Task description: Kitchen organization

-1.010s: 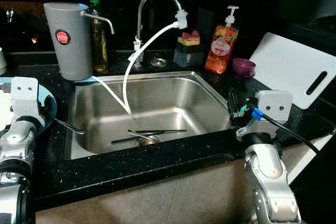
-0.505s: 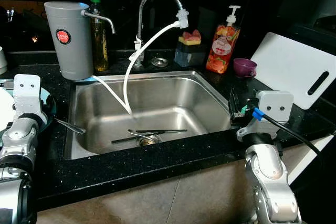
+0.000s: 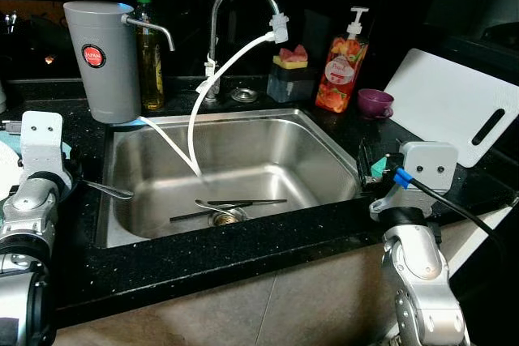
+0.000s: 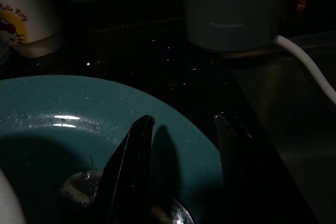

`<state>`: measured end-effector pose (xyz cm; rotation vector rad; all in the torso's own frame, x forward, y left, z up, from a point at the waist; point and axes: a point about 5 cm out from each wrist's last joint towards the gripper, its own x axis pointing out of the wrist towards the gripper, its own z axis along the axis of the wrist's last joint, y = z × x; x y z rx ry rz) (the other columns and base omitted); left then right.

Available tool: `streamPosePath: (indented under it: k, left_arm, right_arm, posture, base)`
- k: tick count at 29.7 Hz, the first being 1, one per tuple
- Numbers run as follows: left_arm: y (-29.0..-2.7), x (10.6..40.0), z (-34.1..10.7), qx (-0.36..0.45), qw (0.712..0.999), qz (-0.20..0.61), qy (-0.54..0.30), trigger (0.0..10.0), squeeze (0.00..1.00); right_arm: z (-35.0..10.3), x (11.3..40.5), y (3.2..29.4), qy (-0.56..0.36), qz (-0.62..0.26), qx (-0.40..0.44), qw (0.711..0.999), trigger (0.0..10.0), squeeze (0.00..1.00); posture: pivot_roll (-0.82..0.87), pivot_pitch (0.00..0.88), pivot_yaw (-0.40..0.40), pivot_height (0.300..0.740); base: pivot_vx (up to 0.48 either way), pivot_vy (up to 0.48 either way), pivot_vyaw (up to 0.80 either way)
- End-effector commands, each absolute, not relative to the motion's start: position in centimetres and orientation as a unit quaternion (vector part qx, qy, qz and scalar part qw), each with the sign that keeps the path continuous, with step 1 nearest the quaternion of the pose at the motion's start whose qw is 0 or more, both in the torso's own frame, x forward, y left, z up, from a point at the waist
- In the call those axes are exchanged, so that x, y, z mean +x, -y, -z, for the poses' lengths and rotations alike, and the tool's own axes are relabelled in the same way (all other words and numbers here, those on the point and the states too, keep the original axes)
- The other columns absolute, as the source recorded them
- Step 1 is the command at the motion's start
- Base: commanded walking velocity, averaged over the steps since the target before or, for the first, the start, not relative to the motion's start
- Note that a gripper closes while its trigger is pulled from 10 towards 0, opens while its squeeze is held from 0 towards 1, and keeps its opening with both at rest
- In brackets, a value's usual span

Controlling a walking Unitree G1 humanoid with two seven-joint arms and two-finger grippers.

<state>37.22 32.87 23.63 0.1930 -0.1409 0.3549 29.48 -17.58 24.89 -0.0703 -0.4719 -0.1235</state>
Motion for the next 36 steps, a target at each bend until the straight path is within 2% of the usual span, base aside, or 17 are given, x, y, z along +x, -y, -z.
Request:
streamPosePath:
  k: [1, 16, 36]
  left_arm:
    - [-33.2, 36.9, -22.1, 0.096, 0.978, -0.180, 0.036, 10.0, 0.00]
    - [-32.7, 37.0, -21.1, 0.099, 0.979, -0.179, 0.018, 10.0, 0.00]
    - [-33.2, 36.8, -22.0, 0.095, 0.977, -0.184, 0.043, 10.0, 0.00]
  right_arm:
    - [-25.2, 29.4, 17.8, 0.237, 0.064, -0.038, 0.969, 10.0, 0.00]
    - [-25.2, 29.1, 18.0, 0.237, 0.068, -0.040, 0.968, 10.0, 0.00]
    - [-25.2, 29.2, 17.9, 0.235, 0.066, -0.038, 0.969, 10.0, 0.00]
  posture:
    - [-0.01, 0.089, -0.108, 0.740]
    - [-0.02, 0.088, -0.105, 0.740]
    - [-0.02, 0.097, -0.110, 0.740]
  base:
    - [0.000, 0.000, 0.00]
    - [0.000, 0.000, 0.00]
    - [0.000, 0.000, 0.00]
